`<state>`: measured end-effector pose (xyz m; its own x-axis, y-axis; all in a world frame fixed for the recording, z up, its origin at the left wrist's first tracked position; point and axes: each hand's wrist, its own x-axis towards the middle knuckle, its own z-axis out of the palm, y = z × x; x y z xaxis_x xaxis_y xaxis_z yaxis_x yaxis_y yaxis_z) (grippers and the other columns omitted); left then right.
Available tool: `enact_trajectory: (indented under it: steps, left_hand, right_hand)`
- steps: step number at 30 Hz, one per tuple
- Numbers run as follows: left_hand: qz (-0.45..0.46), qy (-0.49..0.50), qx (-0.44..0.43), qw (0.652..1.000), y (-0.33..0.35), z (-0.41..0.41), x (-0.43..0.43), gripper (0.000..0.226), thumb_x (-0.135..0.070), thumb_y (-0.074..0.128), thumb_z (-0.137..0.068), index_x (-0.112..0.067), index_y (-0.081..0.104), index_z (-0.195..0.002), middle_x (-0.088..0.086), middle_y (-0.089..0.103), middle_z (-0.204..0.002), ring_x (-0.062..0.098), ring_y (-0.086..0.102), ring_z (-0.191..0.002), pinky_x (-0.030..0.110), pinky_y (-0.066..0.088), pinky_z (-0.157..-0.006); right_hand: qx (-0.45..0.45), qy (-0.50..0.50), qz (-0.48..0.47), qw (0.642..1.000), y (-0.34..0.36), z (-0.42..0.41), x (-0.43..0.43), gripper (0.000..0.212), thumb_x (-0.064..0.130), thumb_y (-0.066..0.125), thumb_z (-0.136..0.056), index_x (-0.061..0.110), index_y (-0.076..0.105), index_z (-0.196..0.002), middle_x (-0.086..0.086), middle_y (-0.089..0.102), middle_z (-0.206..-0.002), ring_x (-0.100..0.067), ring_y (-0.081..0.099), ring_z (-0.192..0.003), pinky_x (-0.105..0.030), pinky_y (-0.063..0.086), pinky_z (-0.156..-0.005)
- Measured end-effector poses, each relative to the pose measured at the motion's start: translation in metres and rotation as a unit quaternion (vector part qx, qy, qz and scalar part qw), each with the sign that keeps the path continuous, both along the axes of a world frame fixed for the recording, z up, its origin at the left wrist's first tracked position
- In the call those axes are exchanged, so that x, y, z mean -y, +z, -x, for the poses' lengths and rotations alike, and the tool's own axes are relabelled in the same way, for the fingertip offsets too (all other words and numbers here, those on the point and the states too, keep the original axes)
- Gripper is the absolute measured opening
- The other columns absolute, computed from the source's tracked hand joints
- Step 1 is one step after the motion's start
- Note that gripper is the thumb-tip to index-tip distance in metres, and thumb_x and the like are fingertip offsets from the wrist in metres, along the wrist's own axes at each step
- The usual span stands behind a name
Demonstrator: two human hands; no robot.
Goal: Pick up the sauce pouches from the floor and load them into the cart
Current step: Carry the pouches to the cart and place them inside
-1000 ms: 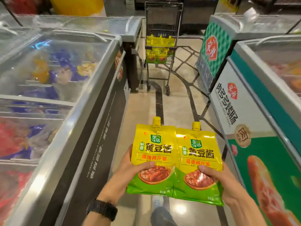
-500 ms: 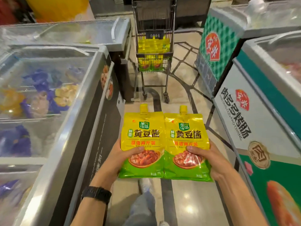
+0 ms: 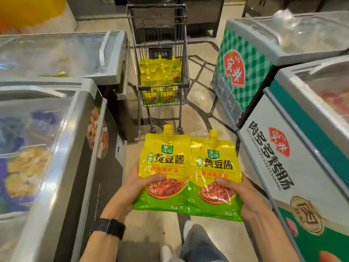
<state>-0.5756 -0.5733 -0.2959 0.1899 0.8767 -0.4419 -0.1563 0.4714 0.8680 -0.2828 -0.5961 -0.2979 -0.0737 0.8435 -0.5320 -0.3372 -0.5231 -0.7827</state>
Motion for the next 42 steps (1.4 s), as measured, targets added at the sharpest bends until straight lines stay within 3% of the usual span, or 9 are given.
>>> enact_trajectory:
  steps: [4,8,13,18,23,27,33,39,42]
  left_hand:
    - [0.024,0.004,0.016,1.000,-0.017,0.002,-0.077,0.103,-0.027,0.098,-0.048,-0.008,0.050,-0.137,0.020,0.070,-0.121,0.041,0.068,-0.108,0.050,0.058,-0.088]
    - [0.037,0.035,0.010,0.999,-0.023,0.000,-0.154,0.110,-0.028,0.100,-0.039,-0.009,0.052,-0.136,0.021,0.070,-0.121,0.042,0.069,-0.106,0.048,0.060,-0.084]
    - [0.031,0.072,0.015,0.997,-0.017,0.001,-0.236,0.115,-0.031,0.103,-0.029,-0.008,0.055,-0.131,0.021,0.072,-0.116,0.040,0.071,-0.101,0.043,0.062,-0.074]
    - [0.032,0.089,0.014,0.995,-0.014,0.020,-0.318,0.116,-0.032,0.103,-0.029,-0.006,0.055,-0.132,0.022,0.071,-0.118,0.041,0.070,-0.105,0.044,0.061,-0.079]
    - [0.023,0.098,-0.003,0.995,-0.025,0.046,-0.416,0.116,-0.036,0.103,-0.025,-0.008,0.057,-0.128,0.019,0.073,-0.114,0.037,0.072,-0.101,0.040,0.062,-0.078]
    - [0.018,0.065,0.000,0.998,-0.026,0.064,-0.489,0.106,-0.031,0.100,-0.039,-0.010,0.054,-0.131,0.016,0.073,-0.117,0.035,0.070,-0.106,0.040,0.060,-0.083]
    - [0.033,0.054,-0.018,0.998,-0.033,0.086,-0.571,0.115,-0.041,0.102,-0.033,-0.010,0.054,-0.133,0.013,0.073,-0.118,0.033,0.070,-0.108,0.047,0.054,-0.094]
    - [0.009,0.027,-0.055,0.998,-0.038,0.101,-0.654,0.081,-0.009,0.088,-0.063,-0.015,0.050,-0.133,0.009,0.073,-0.119,0.028,0.070,-0.108,0.032,0.059,-0.082]
    - [0.019,0.035,-0.079,0.996,-0.043,0.102,-0.689,0.075,0.001,0.085,-0.067,-0.012,0.050,-0.132,0.010,0.073,-0.117,0.028,0.071,-0.107,0.030,0.060,-0.078]
  right_hand:
    - [0.000,0.012,-0.001,1.000,-0.014,-0.002,-0.083,0.109,0.025,0.101,-0.025,0.012,0.059,-0.125,-0.018,0.072,-0.113,-0.038,0.070,-0.101,-0.051,0.056,-0.084]
    - [0.011,0.027,-0.014,0.999,-0.021,0.000,-0.174,0.112,0.029,0.101,-0.022,0.012,0.059,-0.125,-0.015,0.073,-0.110,-0.033,0.071,-0.097,-0.039,0.059,-0.072]
    - [0.011,0.048,-0.008,0.999,-0.015,0.005,-0.279,0.114,0.031,0.101,-0.016,0.012,0.060,-0.121,-0.015,0.074,-0.106,-0.031,0.072,-0.094,-0.041,0.060,-0.074]
    - [0.009,0.078,0.001,0.997,-0.013,0.020,-0.370,0.117,0.030,0.101,-0.015,0.014,0.059,-0.123,-0.014,0.075,-0.105,-0.031,0.073,-0.090,-0.038,0.059,-0.067]
    - [0.005,0.067,0.000,0.998,-0.021,0.044,-0.456,0.100,0.019,0.099,-0.022,0.018,0.060,-0.114,-0.012,0.076,-0.099,-0.029,0.074,-0.082,-0.039,0.060,-0.065]
    - [0.017,0.047,-0.003,0.999,-0.024,0.061,-0.522,0.100,0.022,0.100,-0.021,0.019,0.061,-0.113,-0.012,0.076,-0.101,-0.029,0.074,-0.085,-0.040,0.060,-0.068]
    - [0.020,0.040,-0.006,0.999,-0.029,0.080,-0.605,0.101,0.024,0.100,-0.021,0.019,0.059,-0.113,-0.011,0.076,-0.098,-0.024,0.075,-0.082,-0.034,0.060,-0.061]
    - [0.055,0.055,-0.004,0.997,-0.051,0.089,-0.690,0.115,0.033,0.101,-0.017,0.009,0.060,-0.122,-0.015,0.074,-0.108,-0.031,0.071,-0.099,-0.041,0.056,-0.083]
    - [0.068,0.070,0.002,0.995,-0.067,0.092,-0.730,0.117,0.036,0.100,-0.014,0.006,0.061,-0.120,-0.014,0.075,-0.105,-0.028,0.072,-0.095,-0.034,0.059,-0.075]
